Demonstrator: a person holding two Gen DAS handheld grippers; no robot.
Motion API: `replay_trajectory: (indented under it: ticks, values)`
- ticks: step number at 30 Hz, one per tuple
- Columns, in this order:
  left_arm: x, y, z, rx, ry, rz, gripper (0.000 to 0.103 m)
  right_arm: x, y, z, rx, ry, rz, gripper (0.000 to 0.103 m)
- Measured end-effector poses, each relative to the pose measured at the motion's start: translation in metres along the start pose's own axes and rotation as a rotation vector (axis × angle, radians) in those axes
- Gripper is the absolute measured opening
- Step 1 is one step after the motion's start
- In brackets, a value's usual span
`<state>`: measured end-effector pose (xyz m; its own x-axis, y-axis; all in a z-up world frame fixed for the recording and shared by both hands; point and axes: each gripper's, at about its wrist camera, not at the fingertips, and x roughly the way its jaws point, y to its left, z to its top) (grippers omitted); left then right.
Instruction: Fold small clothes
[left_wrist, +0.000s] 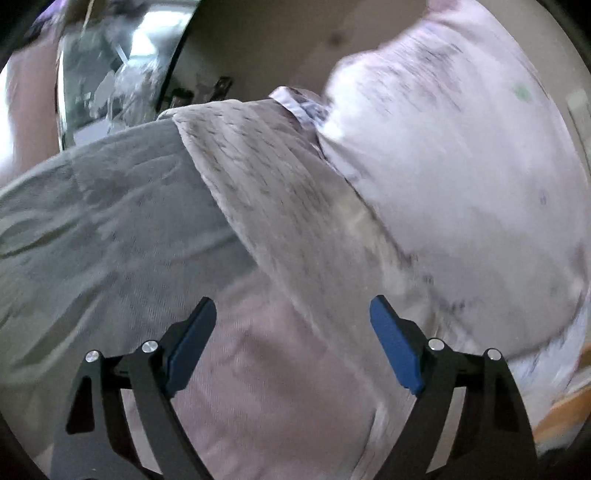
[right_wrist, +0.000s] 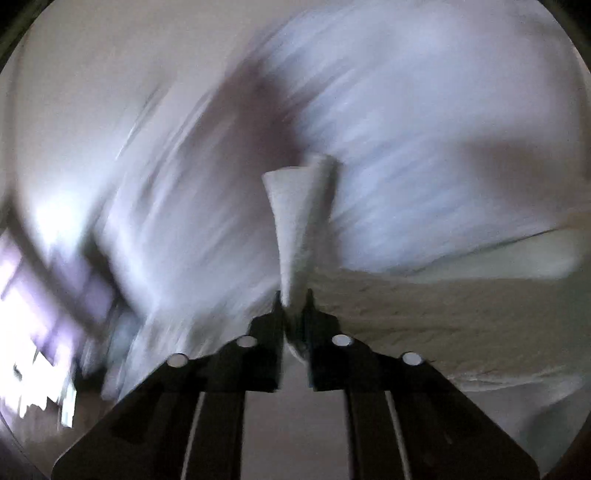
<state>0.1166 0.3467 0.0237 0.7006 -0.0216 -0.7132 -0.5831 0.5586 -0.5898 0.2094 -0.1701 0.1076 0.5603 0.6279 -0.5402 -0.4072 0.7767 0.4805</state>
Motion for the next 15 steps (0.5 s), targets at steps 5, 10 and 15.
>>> replay_trajectory:
  ticks: [5, 10, 15]
  values:
    - [0.022, 0.017, 0.039, -0.109, -0.021, -0.054, 0.083, 0.004, 0.012, -0.038, -0.041, 0.087, -0.020, 0.088]
    - [0.038, 0.040, 0.076, -0.270, -0.050, -0.110, 0.060, -0.041, -0.070, -0.054, 0.190, 0.095, -0.222, 0.089]
    - [0.048, 0.033, 0.101, -0.266, -0.052, -0.112, 0.008, -0.076, -0.096, -0.088, 0.280, 0.086, -0.314, 0.090]
